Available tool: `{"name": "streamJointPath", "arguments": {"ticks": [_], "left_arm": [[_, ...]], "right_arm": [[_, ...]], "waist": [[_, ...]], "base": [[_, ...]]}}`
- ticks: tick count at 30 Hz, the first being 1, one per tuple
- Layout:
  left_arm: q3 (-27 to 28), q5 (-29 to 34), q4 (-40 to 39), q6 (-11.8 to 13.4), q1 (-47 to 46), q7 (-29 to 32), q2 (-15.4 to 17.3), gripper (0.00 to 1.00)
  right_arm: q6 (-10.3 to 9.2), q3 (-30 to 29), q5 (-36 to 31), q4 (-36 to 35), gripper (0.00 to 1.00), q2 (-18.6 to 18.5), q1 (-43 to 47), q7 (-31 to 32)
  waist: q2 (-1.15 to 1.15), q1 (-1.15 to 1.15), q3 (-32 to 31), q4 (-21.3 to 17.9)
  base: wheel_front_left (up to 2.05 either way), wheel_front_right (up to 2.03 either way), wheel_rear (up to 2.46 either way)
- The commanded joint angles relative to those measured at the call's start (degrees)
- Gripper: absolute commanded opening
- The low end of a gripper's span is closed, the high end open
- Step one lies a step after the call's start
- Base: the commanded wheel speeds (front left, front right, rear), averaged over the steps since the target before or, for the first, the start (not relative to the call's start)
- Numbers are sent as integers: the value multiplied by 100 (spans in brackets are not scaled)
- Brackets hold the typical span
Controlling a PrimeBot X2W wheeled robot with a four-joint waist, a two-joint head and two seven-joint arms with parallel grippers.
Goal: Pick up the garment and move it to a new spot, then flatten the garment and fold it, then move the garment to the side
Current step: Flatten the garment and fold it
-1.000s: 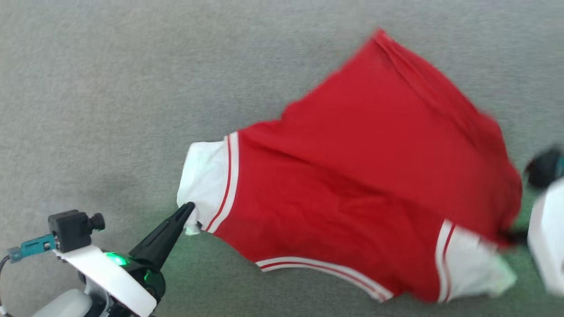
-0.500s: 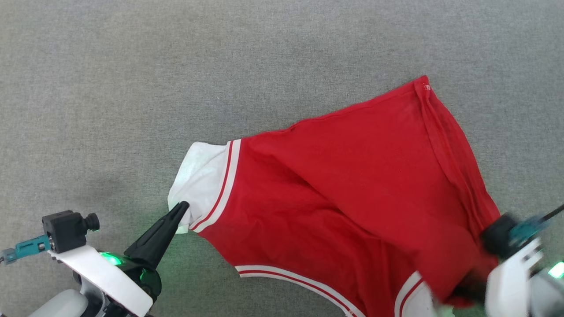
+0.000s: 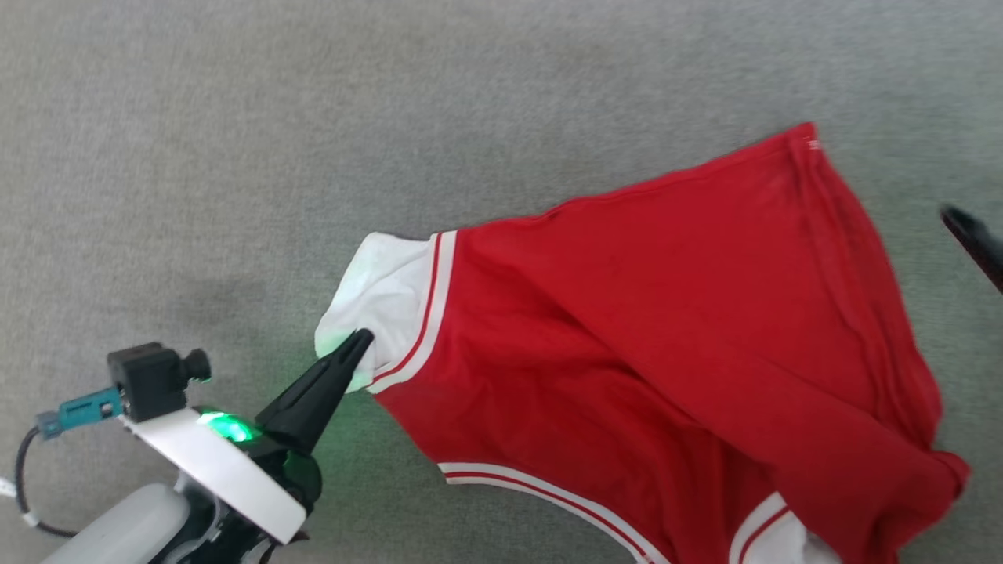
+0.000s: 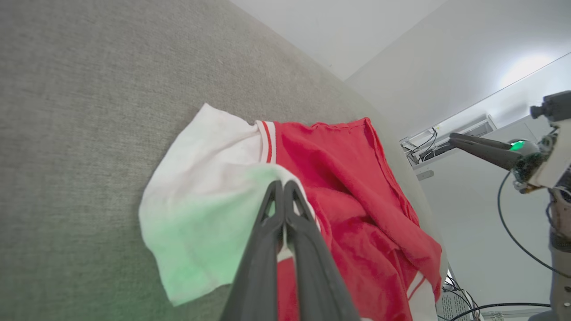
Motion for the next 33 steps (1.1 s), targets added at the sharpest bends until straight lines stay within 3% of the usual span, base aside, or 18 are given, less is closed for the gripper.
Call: {"name": "streamJointPath", "arguments": {"ticks": [1,9,15,16,17,19,20,25,33], "left_arm": [[-53,35,-1,6,-123,-31,-59,0],[-359,27,130,6,-631,-31,-343,0],[-573,-3,257,6,-865,-31,-524,0],[-593,-11,285,6,-885,-31,-538,0],[-620,-23,315,6,-916,-30,-551,0],[-660,-50,392,6,-999,-31,-536,0],[-670,-25,469,6,-1065,-31,-501,0],[-668,64,875,6,-1476,-31,-438,0],[-429,-200,1649,6,-3211,269,-391,0]], "right_arm": [[-3,205,-93,270,100,79,-294,-140],[-4,1464,-386,1998,100,205,-1674,-270],[-3,2125,-299,2661,100,-89,-1677,-87],[-3,2173,-238,2717,63,-102,-1657,-65],[-3,2216,-190,2742,43,-114,-1646,-74],[-3,2236,-157,2751,7,-122,-1699,-191],[-3,2221,-140,2749,0,-106,-1753,-296],[-4,2019,-190,2896,0,40,-2113,-823],[-4,1385,-579,3666,0,667,-3415,-1937]], "waist": [[0,0,166,155],[0,0,530,551],[0,0,579,714],[0,0,573,711],[0,0,562,700],[0,0,530,657],[0,0,507,625],[0,0,419,481],[0,0,453,84]], "base": [[0,0,0],[0,0,0],[0,0,0],[0,0,0],[0,0,0],[0,0,0],[0,0,0],[0,0,0],[0,0,0]]}}
